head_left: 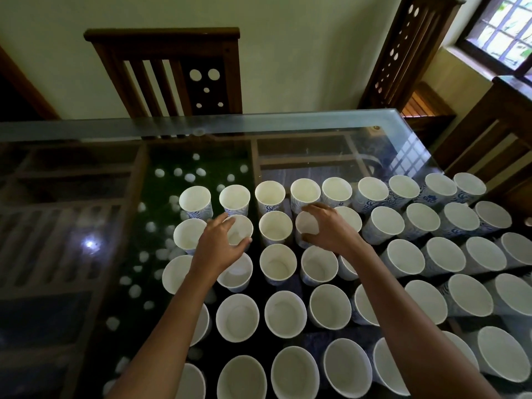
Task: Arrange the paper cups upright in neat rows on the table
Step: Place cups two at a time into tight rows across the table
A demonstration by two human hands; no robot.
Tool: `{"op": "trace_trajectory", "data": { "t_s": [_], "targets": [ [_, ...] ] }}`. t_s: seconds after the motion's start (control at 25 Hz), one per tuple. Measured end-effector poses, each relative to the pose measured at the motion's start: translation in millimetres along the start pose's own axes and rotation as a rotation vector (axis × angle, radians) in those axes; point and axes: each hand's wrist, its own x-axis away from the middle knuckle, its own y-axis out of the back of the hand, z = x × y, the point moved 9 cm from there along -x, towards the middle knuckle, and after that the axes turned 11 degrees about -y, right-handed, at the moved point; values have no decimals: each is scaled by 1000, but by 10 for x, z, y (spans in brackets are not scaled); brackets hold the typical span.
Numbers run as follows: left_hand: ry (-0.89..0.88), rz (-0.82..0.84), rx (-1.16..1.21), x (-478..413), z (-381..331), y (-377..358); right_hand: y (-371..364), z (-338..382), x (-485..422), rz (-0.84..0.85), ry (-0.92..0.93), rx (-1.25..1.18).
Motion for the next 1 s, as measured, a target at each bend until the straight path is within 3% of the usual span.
{"op": "trace_trajectory", "data": {
  "t_s": [0.28,0.64,1.0],
  "targets": [
    [-153,79,35,-178,-673,-346,311,-481,116,-155,-129,-44],
    [-175,75,-19,-305,-886,-513,293,-816,47,-43,-194,-72],
    [-163,75,-36,-302,-836,-535,263,-882,-20,-59,-204,-81]
  ]
}}
